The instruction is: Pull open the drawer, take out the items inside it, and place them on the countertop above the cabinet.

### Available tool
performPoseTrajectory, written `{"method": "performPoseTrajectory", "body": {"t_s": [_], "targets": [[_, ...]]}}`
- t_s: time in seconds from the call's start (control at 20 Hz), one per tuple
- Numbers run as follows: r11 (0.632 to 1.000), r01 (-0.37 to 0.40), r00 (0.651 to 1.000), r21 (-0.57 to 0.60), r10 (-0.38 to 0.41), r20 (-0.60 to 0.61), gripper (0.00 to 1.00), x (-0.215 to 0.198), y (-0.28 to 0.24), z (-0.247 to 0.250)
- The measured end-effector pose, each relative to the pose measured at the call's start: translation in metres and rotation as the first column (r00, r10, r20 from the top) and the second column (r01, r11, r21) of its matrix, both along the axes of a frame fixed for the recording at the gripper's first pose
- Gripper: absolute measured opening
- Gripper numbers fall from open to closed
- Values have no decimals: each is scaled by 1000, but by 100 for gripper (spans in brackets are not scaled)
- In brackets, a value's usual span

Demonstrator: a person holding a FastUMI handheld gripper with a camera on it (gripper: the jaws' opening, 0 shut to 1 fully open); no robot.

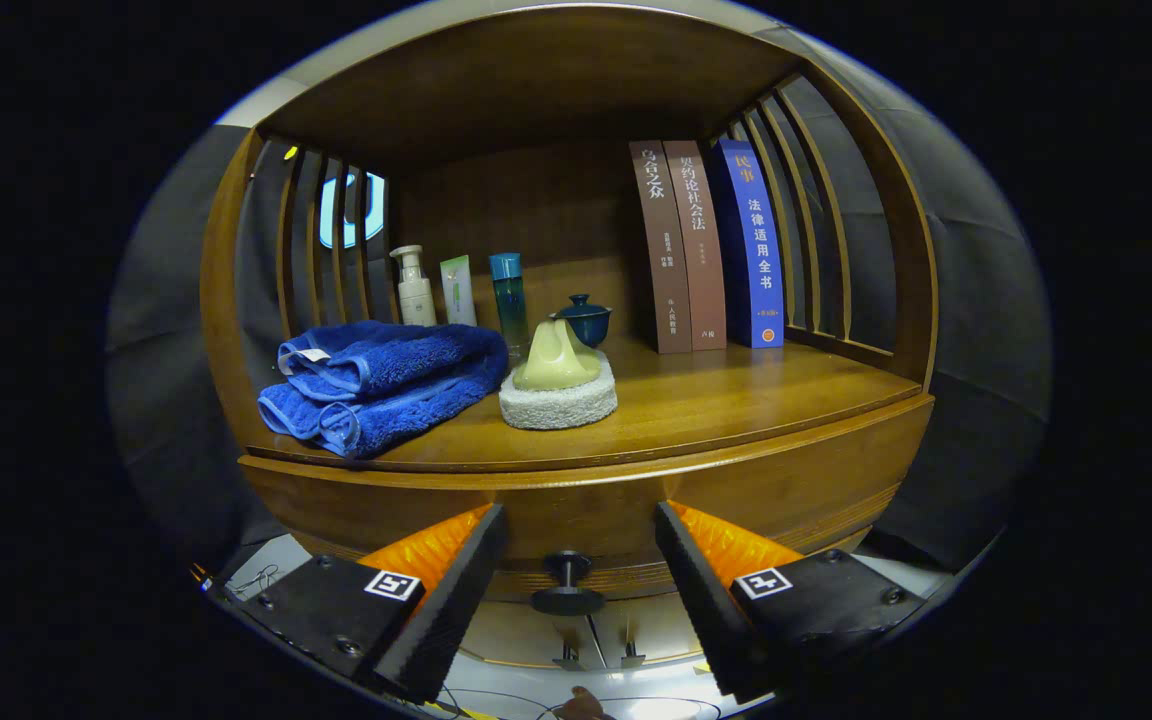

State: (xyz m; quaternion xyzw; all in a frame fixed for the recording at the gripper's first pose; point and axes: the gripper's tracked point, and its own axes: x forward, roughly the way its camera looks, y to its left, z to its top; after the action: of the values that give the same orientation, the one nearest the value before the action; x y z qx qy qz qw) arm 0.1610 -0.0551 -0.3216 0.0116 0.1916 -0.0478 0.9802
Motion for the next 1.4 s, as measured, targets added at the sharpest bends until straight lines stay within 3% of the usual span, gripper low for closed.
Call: {"method": "performPoseTrajectory", "body": {"t_s": [0.65,0.95,1.2,1.4], "targets": [[1000,1,1000,18,-1,-13,99,-3,6,1],[1000,-19,997,-25,20,68,99,-41,14,74],[996,-32,986,-81,45,162,99,-74,21,184],[995,-86,961,-47,95,259,98,-100,42,265]]}}
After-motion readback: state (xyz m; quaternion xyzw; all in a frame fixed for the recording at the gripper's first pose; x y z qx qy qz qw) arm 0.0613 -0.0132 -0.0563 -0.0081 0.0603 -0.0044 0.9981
